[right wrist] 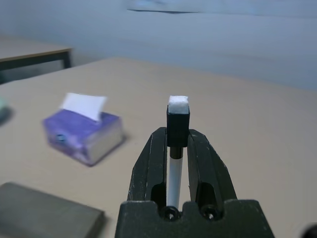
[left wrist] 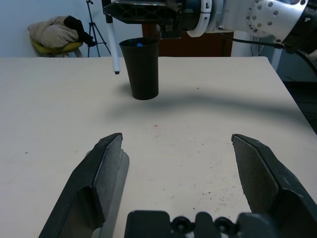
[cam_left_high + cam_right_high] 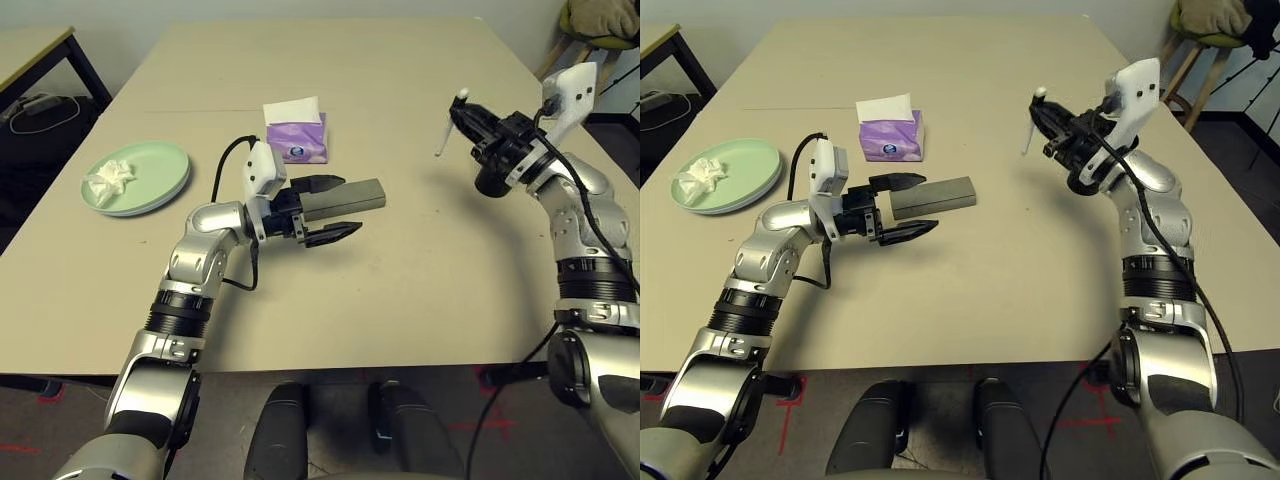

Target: Organize and tidy the items on the table.

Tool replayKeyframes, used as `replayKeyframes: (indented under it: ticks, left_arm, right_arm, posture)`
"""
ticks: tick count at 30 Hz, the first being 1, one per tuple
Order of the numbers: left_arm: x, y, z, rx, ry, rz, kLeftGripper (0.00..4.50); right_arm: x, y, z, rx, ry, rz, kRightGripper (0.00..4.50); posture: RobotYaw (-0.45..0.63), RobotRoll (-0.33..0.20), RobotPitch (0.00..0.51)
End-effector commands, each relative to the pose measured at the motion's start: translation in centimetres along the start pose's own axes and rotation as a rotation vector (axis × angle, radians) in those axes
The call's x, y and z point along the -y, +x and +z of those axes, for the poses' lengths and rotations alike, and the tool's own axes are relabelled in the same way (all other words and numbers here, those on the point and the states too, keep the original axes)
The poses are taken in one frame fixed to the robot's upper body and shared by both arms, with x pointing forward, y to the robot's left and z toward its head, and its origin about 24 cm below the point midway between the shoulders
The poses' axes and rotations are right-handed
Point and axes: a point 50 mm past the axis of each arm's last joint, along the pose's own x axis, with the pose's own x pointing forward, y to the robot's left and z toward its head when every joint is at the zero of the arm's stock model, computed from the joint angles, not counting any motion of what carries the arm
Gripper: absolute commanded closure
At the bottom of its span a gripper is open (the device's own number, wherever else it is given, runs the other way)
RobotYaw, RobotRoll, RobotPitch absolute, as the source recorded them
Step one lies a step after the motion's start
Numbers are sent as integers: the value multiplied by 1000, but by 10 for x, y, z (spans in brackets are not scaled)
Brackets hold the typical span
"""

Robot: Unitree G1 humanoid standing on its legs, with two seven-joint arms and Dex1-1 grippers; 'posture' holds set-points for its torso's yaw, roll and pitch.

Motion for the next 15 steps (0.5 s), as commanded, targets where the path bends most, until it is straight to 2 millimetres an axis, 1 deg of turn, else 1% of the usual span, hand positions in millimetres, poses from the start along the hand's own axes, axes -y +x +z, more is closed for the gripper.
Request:
replayKeyframes:
  ticks: [1,5,6,9,15]
  left_arm:
    - [0,2,-2,-10,-3,-20,0]
    - [0,3,-2,-10,-2,-24,0]
    - [0,4,-2,-9,-2,-26,0]
    - [0,4,-2,-8,-2,-28,0]
    - [-1,5,-1,-8,-1,-31,0]
  right_arm:
    - [10,-3,2,7,-4,-182,4084]
    - [18,0,12,5,-23,-328,4084]
    - [21,2,18,16,-34,-363,4084]
    - [25,6,28,43,-42,-417,4084]
    - [29,11,44,92,16,-485,4084]
  posture:
    - [172,0,101]
    - [170,0,99]
    - [169,0,98]
    - [169,0,98]
    - [169,0,93]
